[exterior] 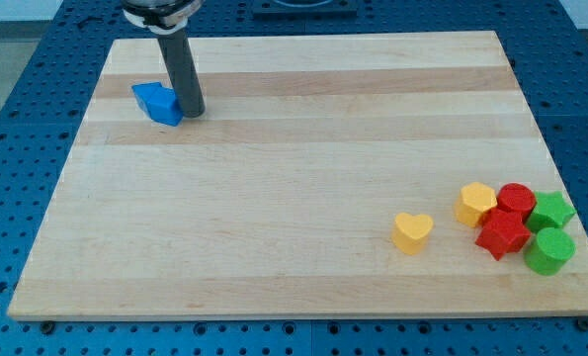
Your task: Slide your arm towards yellow heart
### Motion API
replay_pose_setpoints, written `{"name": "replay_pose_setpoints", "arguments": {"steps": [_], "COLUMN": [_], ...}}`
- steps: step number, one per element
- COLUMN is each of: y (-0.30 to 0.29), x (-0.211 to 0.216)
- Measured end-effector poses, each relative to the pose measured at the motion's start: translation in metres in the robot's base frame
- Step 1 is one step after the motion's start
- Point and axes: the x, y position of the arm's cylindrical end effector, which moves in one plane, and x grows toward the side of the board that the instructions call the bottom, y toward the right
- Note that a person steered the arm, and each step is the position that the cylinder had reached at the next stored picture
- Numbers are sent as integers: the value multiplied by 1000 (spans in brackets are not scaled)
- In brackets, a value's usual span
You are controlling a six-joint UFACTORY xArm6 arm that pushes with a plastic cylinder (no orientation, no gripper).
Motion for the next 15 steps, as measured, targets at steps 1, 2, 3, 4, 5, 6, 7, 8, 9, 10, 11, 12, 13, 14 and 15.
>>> {"name": "replay_pose_setpoints", "arguments": {"steps": [1,2,3,4,5,6,7,8,9,10,11,12,13,14,15], "y": [-1,34,35,35,35,35,44,73,84,86,114,156,157,192,198], "x": [0,7,23,30,30,30,41,99,131,143,171,205,205,244,250]}}
